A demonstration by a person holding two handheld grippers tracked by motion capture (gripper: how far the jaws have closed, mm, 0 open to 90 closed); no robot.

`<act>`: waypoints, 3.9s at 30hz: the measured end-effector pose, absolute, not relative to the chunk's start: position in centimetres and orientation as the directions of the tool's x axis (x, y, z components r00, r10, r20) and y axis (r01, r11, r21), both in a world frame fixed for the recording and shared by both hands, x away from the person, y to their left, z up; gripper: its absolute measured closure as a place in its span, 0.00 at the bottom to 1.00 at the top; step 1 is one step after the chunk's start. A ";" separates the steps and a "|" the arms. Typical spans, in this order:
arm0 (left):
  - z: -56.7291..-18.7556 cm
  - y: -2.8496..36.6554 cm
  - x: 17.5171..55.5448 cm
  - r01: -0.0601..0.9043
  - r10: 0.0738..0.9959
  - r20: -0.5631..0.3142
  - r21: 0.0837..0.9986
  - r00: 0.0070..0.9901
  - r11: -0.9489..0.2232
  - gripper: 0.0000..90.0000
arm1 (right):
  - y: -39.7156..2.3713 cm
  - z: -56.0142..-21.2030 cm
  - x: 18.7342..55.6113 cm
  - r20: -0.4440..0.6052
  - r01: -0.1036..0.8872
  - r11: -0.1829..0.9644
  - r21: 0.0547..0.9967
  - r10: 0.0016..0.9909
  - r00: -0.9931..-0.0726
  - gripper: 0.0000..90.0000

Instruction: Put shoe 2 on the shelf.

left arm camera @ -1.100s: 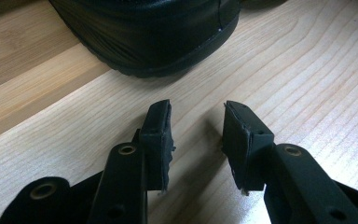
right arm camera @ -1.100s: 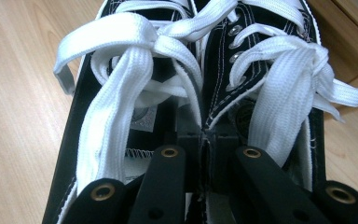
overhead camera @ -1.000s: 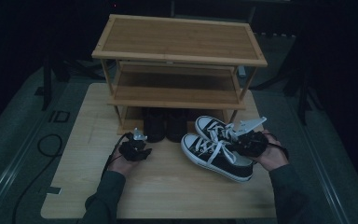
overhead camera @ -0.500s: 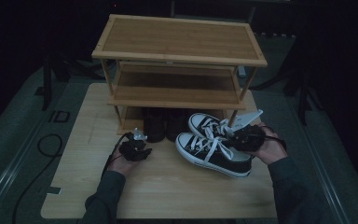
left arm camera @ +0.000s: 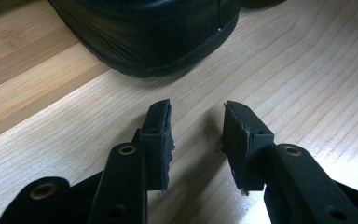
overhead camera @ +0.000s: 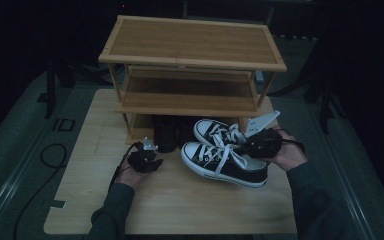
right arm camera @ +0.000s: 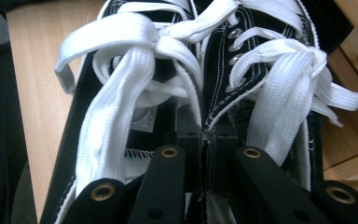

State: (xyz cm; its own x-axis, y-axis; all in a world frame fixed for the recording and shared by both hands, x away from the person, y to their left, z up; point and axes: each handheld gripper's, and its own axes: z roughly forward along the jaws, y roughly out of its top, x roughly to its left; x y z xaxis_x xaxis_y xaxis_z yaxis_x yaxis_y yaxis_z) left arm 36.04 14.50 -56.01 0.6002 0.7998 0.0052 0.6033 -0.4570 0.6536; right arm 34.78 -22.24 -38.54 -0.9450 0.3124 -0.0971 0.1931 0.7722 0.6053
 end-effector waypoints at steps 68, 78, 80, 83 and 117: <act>-56.0 14.6 36.0 0.602 0.796 0.004 0.651 0.606 -0.462 0.69 | -18.8 -31.4 41.7 -0.167 0.230 0.693 0.683 0.455 -0.875 0.96; -56.0 14.7 36.0 0.600 0.794 0.003 0.653 0.608 -0.462 0.70 | -17.8 -32.0 42.7 -0.164 0.282 0.676 0.681 0.516 -0.841 0.96; -56.0 14.7 36.0 0.600 0.794 0.003 0.653 0.608 -0.462 0.70 | -17.6 -32.1 42.7 -0.161 0.295 0.667 0.684 0.533 -0.830 0.96; -56.0 14.7 36.0 0.601 0.794 0.004 0.652 0.607 -0.463 0.70 | -17.3 -32.2 42.7 -0.166 0.307 0.655 0.690 0.557 -0.814 0.96; -56.0 14.7 36.0 0.599 0.794 0.003 0.654 0.608 -0.462 0.70 | -14.9 -33.4 42.7 -0.164 0.418 0.511 0.751 0.758 -0.631 0.96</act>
